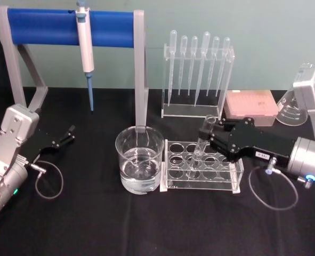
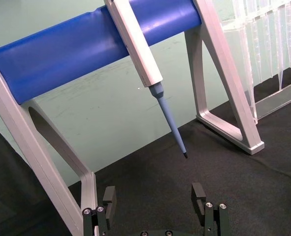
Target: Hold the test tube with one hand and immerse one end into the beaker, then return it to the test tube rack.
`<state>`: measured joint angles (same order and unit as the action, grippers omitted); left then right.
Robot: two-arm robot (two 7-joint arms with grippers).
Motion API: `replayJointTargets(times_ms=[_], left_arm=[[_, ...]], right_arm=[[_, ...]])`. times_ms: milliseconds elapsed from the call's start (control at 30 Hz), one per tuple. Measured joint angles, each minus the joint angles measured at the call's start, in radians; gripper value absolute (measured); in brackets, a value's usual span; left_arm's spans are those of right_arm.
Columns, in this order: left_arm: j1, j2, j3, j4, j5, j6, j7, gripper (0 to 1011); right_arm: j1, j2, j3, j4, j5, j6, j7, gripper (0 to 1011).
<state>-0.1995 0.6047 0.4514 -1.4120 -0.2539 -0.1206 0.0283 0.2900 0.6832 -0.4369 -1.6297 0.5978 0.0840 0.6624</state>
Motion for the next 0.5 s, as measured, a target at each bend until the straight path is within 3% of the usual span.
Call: replayJointTargets(times_ms=[500], left_arm=[[0.0,0.0,0.0,0.0,0.0,0.0,0.0,1000]], right_arm=[[0.126,0.042,-0.036,-0.059,0.015,0.12,-0.006,242]])
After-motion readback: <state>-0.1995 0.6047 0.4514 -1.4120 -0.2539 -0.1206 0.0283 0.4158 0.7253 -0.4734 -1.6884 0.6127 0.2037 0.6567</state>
